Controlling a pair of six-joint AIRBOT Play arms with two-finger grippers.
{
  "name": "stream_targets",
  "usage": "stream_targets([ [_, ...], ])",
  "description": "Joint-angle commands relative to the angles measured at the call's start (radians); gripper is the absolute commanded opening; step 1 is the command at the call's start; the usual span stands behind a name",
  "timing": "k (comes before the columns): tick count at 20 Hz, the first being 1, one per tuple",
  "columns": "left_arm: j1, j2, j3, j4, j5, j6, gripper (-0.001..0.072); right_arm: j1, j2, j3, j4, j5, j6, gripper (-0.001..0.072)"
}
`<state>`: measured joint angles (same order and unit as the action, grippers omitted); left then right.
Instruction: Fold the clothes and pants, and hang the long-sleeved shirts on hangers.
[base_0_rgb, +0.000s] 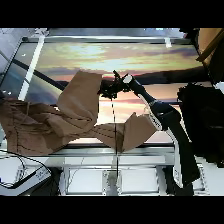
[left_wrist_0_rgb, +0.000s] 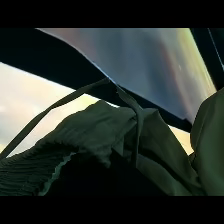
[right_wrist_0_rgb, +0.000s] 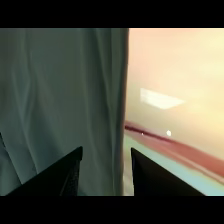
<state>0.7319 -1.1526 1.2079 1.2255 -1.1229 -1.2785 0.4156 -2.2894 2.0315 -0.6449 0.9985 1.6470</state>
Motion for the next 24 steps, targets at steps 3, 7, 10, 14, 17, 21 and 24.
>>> stream_targets([
  [3,-0.006,0.000,0.000,0.000,0.000,0.005,0.0021,0.041,-0.015,0.001,-0.010,0.011,0.010,0.0304],
  [7,-0.006,0.000,0.000,0.000,0.000,0.005,0.0021,0.056,-0.015,0.011,0.016,0.006,-0.020,0.0041],
  [10,-0.006,0.000,0.000,0.000,0.005,0.016,0.0020,0.024,0.022,0.053,0.062,-0.097,-0.059,0.0013],
  [14,-0.006,0.000,0.000,-0.008,0.129,-0.006,0.0020,-0.119,0.183,0.055,-0.076,-0.074,-0.074,0.0013],
  [17,-0.006,0.000,0.000,-0.071,0.232,-0.027,0.0020,-0.252,0.344,0.055,-0.224,0.105,-0.069,0.0013],
  [21,-0.010,0.000,-0.001,-0.130,0.243,-0.026,0.0020,-0.367,0.547,0.047,-0.315,0.364,-0.069,0.0014],
  [24,-0.010,-0.005,-0.002,-0.127,0.243,-0.026,0.0020,-0.370,0.615,0.010,-0.346,0.661,-0.069,0.0015],
])
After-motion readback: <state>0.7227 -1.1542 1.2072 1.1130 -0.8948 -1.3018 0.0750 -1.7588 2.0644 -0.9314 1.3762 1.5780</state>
